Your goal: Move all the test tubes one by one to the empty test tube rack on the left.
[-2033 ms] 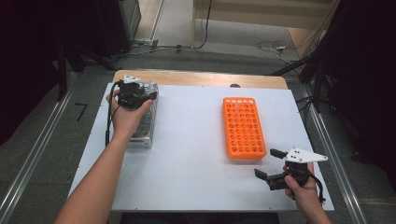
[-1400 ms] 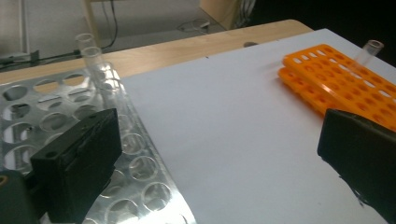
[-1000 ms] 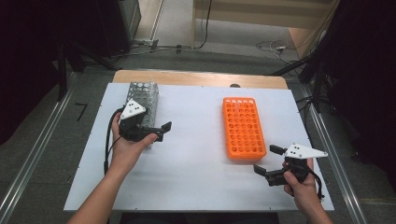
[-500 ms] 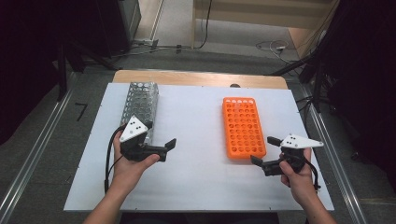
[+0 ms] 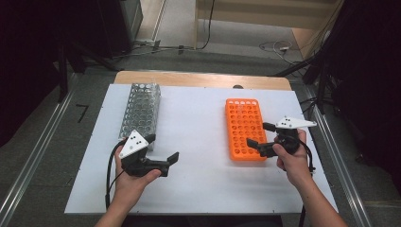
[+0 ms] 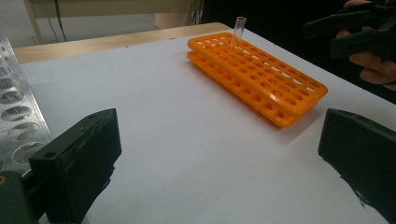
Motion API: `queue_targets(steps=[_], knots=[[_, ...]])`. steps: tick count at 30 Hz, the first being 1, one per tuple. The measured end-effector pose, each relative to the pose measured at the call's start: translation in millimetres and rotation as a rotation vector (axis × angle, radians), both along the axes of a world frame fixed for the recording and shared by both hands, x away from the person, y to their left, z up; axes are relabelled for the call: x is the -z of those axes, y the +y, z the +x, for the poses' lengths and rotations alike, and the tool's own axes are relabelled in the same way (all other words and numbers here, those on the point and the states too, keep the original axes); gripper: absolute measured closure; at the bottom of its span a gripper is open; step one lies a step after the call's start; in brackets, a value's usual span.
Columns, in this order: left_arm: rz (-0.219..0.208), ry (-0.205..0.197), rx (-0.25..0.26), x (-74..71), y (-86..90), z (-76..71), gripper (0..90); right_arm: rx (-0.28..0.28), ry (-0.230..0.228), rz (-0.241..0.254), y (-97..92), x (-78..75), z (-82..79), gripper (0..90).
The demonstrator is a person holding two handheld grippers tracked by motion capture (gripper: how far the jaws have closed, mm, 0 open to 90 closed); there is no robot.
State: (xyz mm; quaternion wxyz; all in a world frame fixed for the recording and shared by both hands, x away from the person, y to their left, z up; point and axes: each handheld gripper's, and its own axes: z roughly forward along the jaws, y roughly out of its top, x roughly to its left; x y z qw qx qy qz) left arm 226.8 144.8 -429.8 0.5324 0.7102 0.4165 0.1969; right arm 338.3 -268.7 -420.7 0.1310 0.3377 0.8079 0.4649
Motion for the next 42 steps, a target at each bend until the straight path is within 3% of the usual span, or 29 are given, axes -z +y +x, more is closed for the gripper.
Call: queue_targets(steps=[3,6,10,15,20,26,35,42], knots=[[-0.004,0.004,0.000,1.2,0.8,-0.8,0.0,0.009,0.028,0.000,3.4,2.9,13.2,5.5],[-0.003,0.002,0.000,1.3,0.6,-1.5,0.0,0.060,0.051,-0.023,8.2,6.4,24.7,14.4],[0.002,0.003,-0.001,1.9,0.5,-1.4,0.0,0.085,0.057,-0.034,15.5,8.8,36.7,26.4],[0.008,0.002,0.001,2.0,-1.5,-2.2,0.0,0.107,0.077,-0.089,24.8,14.7,54.0,41.7],[0.004,0.001,0.004,1.6,-2.2,-2.6,0.0,0.141,0.093,-0.113,28.3,20.6,70.6,51.8],[0.002,0.003,0.001,1.9,-1.0,-1.9,0.0,0.140,0.117,-0.142,34.5,27.1,84.1,56.8],[0.003,0.004,0.002,2.2,-1.4,-2.3,0.0,0.106,0.102,-0.185,46.3,28.1,93.3,65.7],[-0.001,0.001,0.003,1.9,-1.5,-2.5,0.0,0.132,0.087,-0.212,49.0,30.4,94.7,72.1]])
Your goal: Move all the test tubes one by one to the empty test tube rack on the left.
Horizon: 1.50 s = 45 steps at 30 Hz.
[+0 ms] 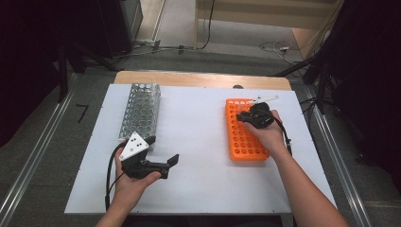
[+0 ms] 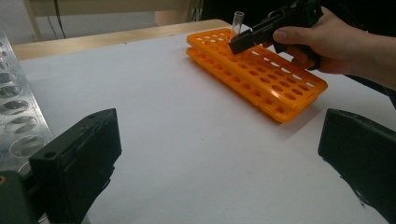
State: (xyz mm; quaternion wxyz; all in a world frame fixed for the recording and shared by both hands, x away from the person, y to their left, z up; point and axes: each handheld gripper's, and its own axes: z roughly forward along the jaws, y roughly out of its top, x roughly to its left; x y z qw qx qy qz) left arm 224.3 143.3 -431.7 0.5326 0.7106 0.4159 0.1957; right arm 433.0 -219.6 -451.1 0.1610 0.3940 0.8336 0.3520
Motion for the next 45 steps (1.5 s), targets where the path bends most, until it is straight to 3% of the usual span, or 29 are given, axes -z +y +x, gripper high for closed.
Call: queue_targets(steps=[5,13,20,32,45], knots=[[0.007,0.001,0.003,-0.1,-1.4,-0.4,0.0,0.010,-0.026,-0.012,-0.6,-1.9,-1.4,74.0],[0.004,-0.003,0.008,-1.2,-2.8,0.1,0.0,0.002,-0.098,0.034,-4.3,-16.8,-10.3,74.1],[0.006,-0.006,0.016,-3.1,-7.2,1.0,0.0,-0.041,-0.124,0.064,-6.2,-30.9,-24.5,74.1],[0.005,-0.020,0.068,-10.0,-24.3,2.3,1.6,-0.194,-0.127,0.098,13.9,-37.0,-74.6,74.1],[-0.006,-0.018,0.137,-13.3,-45.5,0.8,6.2,-0.301,-0.117,0.114,30.6,-32.1,-127.9,74.2]])
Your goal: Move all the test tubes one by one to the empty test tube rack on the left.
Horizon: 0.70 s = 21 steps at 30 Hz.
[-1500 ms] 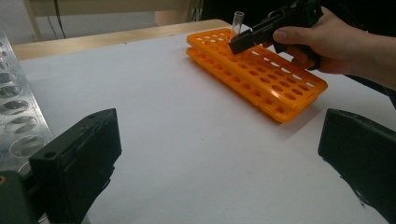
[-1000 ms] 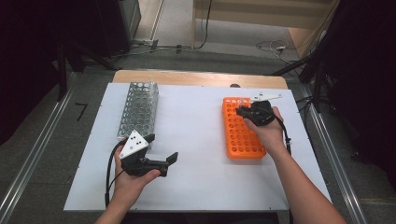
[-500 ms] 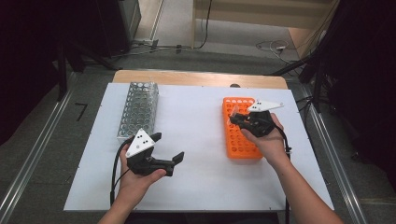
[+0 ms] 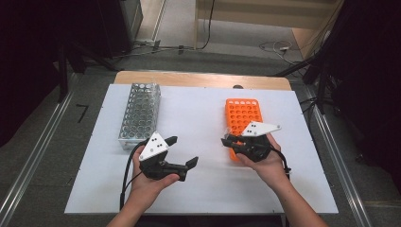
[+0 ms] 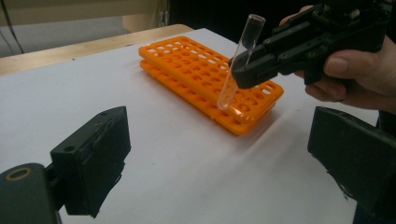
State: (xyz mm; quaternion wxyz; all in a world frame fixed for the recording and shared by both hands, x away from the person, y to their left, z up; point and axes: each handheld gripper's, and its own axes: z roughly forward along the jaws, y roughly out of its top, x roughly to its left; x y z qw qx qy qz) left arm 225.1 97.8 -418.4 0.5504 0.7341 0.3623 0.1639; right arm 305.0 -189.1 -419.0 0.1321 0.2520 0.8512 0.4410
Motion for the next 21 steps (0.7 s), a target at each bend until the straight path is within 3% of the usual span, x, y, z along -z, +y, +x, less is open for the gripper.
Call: queue_targets(steps=[10,21], knots=[[0.003,0.002,0.038,-1.8,-14.1,-5.0,16.9,-0.067,0.021,-0.021,15.0,11.3,-29.4,74.1],[0.019,0.005,0.088,-1.0,-29.9,-9.4,47.3,-0.148,0.022,-0.036,38.9,12.2,-48.5,74.1]])
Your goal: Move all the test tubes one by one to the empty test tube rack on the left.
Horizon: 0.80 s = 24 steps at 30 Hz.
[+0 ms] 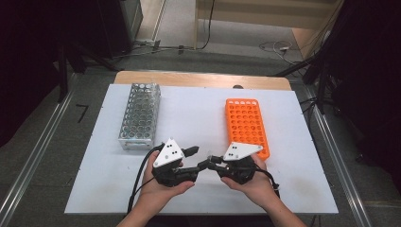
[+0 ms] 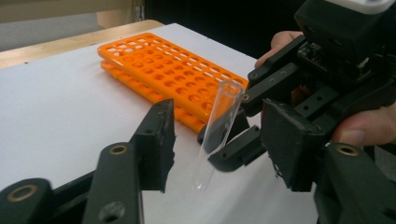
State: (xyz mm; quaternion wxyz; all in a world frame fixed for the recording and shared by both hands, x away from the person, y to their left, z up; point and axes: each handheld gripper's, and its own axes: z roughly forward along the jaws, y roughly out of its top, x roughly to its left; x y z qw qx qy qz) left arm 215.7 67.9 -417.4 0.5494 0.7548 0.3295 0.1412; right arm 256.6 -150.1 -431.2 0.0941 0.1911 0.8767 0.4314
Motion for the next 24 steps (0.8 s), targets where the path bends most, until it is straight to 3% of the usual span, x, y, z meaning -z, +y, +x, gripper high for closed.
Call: queue_targets(steps=[12,19,24], knots=[[0.034,-0.014,0.018,2.7,-7.0,-2.0,69.0,-0.040,0.002,-0.002,10.8,-0.1,-8.4,74.2],[0.058,-0.022,0.000,3.0,-6.4,-1.5,74.0,-0.038,0.009,-0.004,11.3,1.3,-8.3,74.1],[0.030,-0.009,-0.003,2.2,-2.5,0.8,75.1,-0.033,0.021,0.014,9.1,1.5,-7.2,72.9]])
